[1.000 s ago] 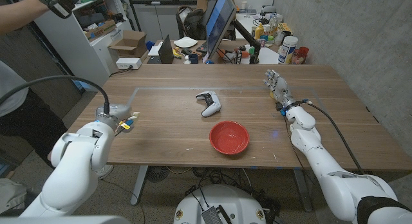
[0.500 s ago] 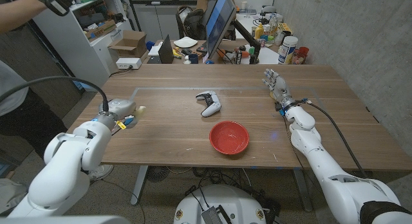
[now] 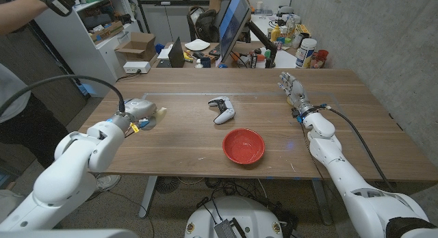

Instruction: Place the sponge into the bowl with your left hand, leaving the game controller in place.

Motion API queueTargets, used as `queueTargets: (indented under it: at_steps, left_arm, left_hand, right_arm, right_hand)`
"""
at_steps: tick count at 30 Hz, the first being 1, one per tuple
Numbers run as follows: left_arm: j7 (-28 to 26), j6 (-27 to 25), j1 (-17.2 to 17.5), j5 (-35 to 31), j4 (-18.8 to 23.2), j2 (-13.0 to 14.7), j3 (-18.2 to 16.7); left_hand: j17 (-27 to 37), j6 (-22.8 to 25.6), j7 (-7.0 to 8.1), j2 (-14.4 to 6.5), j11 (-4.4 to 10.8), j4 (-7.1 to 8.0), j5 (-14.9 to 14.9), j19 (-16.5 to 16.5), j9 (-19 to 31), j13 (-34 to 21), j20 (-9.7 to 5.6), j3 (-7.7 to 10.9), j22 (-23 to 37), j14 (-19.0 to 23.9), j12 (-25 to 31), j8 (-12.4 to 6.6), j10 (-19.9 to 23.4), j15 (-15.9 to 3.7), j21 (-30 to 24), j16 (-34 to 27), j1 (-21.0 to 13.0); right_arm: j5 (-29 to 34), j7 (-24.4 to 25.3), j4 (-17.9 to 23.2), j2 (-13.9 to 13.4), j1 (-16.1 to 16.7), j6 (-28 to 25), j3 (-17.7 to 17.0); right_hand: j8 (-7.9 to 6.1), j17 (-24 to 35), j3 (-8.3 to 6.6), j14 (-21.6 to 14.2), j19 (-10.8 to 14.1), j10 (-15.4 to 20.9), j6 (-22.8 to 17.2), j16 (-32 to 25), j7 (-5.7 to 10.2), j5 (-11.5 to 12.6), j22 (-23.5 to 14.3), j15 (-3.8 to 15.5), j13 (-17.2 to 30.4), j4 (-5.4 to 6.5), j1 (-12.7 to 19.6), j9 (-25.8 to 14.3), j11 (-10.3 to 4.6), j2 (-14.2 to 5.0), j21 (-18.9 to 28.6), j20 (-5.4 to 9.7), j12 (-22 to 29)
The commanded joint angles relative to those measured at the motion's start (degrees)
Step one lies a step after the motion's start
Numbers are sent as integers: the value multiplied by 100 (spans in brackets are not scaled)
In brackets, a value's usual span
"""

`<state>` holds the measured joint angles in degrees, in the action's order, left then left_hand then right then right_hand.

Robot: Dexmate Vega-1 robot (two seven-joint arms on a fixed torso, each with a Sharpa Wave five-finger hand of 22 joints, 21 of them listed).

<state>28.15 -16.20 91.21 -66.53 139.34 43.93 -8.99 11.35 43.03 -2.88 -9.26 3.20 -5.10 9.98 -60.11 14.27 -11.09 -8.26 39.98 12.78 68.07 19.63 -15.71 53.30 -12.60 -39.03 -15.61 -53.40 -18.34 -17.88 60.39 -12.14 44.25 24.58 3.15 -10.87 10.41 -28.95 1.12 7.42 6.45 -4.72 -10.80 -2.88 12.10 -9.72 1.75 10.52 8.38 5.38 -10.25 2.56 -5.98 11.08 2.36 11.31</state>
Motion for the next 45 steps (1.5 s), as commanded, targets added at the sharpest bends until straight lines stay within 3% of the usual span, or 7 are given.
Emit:
queueTargets:
  at_steps: [1,12,13,27,37,45]
  left_arm:
    - [-504,455,-32,457,-3,349,-4]
    - [-730,734,-50,572,60,447,81]
    - [-585,689,-126,617,92,450,148]
    - [-991,1025,-332,737,-54,599,385]
    - [-1189,1227,-678,881,-191,747,699]
    - [-1288,1324,-1000,966,-287,878,982]
  left_hand:
    - [11,385,-285,-144,480,370,33,53,8,-19,-4,305,13,7,-40,13,435,-7,-63,40,-81]
    - [14,401,-235,-141,490,394,41,140,6,-20,5,284,9,-5,-73,49,428,-12,-85,57,-55]
    - [15,403,-233,-139,488,397,41,155,6,-20,6,281,9,-6,-77,52,424,-8,-83,58,-52]
    - [19,429,-185,-136,524,422,55,308,15,-23,37,256,5,-26,-122,88,419,-4,-101,81,-24]
    - [15,407,42,-116,543,462,77,418,32,-29,44,221,-1,-87,-176,132,387,-6,-132,125,19]
    - [20,435,61,-114,549,475,90,456,36,-32,26,200,-6,-80,-188,138,406,-18,-151,126,34]
  right_arm:
    - [-78,47,54,-61,49,39,29]
    - [-131,-17,56,-82,61,94,36]
    - [-132,-38,74,-97,67,92,43]
    - [-193,-131,163,-149,113,151,62]
    - [-232,-194,230,-192,139,207,91]
    - [-224,-218,345,-231,179,227,149]
  right_hand:
    - [-12,-5,-40,-51,40,65,-46,11,7,43,-18,65,28,-16,-68,-25,-3,-264,28,383,-7]
    - [-11,-5,-43,-56,42,72,-47,10,8,43,-18,64,28,-16,-70,-25,0,-263,28,380,-5]
    - [-12,-5,-43,-56,42,71,-49,10,8,43,-18,65,28,-16,-70,-25,-3,-263,28,382,-6]
    - [-14,-6,-48,-63,42,74,-60,9,8,43,-18,65,28,-19,-71,-25,-2,-261,27,384,-6]
    - [-13,-8,-53,-68,45,81,-62,10,7,43,-18,67,28,-27,-67,-25,-6,-259,27,386,-5]
    - [-13,-9,-56,-68,44,84,-68,12,-2,43,-18,59,28,-31,-65,-25,2,-257,26,384,-5]
